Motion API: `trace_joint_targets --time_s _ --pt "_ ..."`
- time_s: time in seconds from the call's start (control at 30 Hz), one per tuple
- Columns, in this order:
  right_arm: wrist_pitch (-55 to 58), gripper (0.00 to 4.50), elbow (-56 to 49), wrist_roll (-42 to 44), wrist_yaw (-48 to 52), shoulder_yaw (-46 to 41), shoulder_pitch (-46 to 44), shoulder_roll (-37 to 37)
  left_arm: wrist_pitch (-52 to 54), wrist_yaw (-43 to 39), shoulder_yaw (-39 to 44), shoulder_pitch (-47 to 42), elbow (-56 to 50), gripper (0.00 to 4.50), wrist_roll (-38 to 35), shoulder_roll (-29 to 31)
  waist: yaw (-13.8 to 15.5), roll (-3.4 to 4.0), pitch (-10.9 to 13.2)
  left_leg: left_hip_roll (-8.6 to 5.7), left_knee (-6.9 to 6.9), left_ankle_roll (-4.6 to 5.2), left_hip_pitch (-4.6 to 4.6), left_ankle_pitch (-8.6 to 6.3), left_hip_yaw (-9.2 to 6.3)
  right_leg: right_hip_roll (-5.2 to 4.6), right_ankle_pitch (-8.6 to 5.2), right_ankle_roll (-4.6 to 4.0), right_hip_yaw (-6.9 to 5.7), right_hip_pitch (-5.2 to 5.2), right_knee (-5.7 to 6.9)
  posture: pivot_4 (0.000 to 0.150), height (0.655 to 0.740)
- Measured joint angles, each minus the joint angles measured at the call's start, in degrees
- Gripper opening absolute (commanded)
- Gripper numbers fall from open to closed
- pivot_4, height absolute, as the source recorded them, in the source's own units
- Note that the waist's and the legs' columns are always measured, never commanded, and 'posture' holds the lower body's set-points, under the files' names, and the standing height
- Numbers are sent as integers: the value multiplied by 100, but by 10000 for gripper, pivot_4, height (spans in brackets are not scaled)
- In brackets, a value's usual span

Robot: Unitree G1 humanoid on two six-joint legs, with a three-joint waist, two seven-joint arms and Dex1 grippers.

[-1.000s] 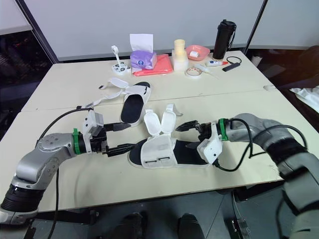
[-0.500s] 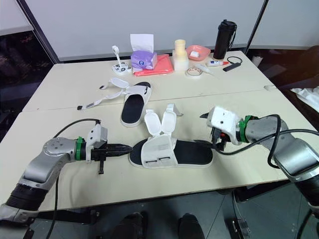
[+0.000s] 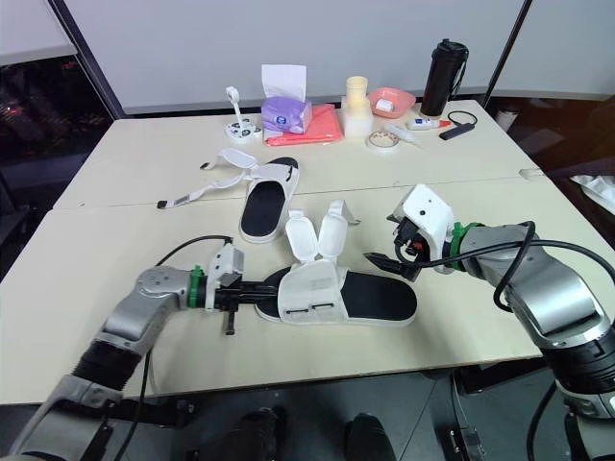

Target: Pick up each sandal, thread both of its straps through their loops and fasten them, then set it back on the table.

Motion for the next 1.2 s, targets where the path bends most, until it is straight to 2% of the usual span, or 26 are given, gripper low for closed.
trace_joint_targets --time_s 0.27,0.47,0.87,1.2 --pt "1468 45000 214 991 -144 -574 -423 959 -187 15 -62 -200 297 655 217 -337 5 -1 -1 -2 41 13 -3 -8 -9 1 1 1 -8 16 11 1500 7400" --pt "2416 45000 1442 1503 -488 -972 -1137 2007 -288 -4 -60 -199 345 655 290 -360 0 0 -2 -5 49 14 -4 -9 -15 0 1 2 -7 14 20 1500 7400" --pt "2149 45000 3980 1300 -603 -966 -2255 3204 -324 13 -46 -166 332 655 355 -381 -24 1 -2 -8 51 14 -3 -9 -12 1 1 3 -6 7 37 1500 7400" --pt "1836 45000 5008 1307 -582 -1335 -3175 3574 -317 114 -46 -149 308 655 358 -402 -10 2 -2 -9 51 14 -3 -9 -13 1 1 3 -6 5 39 1500 7400"
